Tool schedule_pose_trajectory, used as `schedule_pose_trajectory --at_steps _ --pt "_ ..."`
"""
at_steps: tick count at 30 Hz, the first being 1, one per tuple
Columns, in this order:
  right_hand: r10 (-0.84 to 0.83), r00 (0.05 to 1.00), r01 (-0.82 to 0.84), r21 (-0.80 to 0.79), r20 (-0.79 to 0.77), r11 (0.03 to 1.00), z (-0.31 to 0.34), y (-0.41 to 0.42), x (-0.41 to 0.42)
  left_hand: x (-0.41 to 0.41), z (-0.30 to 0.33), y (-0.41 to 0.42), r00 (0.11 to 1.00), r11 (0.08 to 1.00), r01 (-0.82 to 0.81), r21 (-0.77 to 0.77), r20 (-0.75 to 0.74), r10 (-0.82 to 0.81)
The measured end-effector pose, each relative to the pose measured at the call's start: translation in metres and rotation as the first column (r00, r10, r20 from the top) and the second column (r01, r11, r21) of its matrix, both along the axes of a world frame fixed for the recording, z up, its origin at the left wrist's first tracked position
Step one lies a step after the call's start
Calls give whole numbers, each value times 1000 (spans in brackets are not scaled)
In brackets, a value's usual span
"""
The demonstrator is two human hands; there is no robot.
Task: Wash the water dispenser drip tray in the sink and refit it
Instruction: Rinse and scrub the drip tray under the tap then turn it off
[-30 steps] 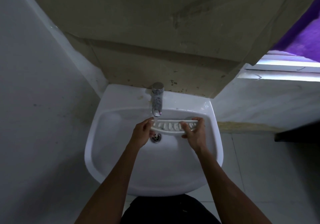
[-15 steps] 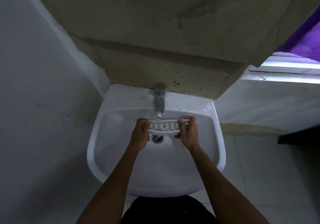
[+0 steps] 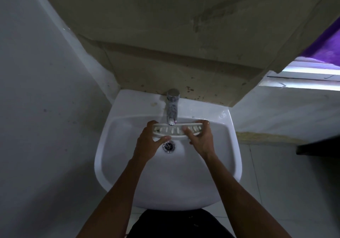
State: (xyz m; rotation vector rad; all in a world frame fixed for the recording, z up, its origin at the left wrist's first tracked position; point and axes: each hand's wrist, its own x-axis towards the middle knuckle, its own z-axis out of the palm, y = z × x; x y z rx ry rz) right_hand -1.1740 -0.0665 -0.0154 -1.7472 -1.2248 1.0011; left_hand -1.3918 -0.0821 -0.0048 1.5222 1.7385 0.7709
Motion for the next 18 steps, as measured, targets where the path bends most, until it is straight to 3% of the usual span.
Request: schedule_pose_trajectory --at_steps 10,14,18 --pt "185 975 -182 -33 126 983 4 4 25 -22 3 -2 978 970 205 -128 -9 -208" --pt "309 930 -310 -27 196 950 9 2 27 -26 -14 -7 983 971 175 -161 -18 -180" --pt "295 937 -294 -35 187 955 13 3 22 -22 -19 -6 994 972 85 -219 89 -66"
